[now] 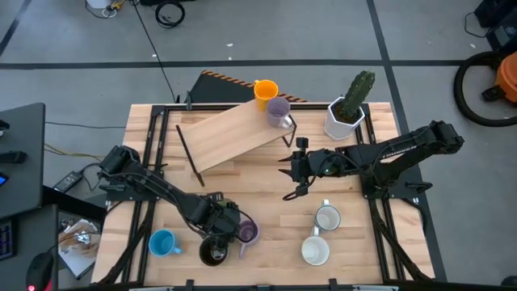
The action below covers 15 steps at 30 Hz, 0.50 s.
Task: Place coffee mugs
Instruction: Put the green mug on the shelf
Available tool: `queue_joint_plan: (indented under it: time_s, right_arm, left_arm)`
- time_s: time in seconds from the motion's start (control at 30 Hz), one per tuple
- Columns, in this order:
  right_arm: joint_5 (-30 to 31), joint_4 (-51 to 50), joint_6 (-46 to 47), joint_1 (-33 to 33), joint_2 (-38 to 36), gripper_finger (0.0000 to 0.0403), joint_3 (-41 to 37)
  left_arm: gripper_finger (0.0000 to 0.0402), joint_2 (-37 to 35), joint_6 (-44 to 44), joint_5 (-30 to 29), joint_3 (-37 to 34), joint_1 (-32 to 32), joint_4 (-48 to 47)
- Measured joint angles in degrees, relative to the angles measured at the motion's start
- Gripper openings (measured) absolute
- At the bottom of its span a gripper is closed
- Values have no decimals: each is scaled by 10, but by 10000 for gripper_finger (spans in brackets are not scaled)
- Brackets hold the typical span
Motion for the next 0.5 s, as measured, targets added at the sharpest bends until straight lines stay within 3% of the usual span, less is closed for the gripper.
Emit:
queue_joint_plan:
  time_s: [0.13, 0.5]
  right_arm:
    - [0, 0, 5, 0, 0, 136, 0]
    - [-11, 0, 10, 0, 0, 136, 0]
  left_arm:
    - [20, 0, 13, 3, 0, 0, -3]
    - [20, -36, -14, 15, 13, 24, -16]
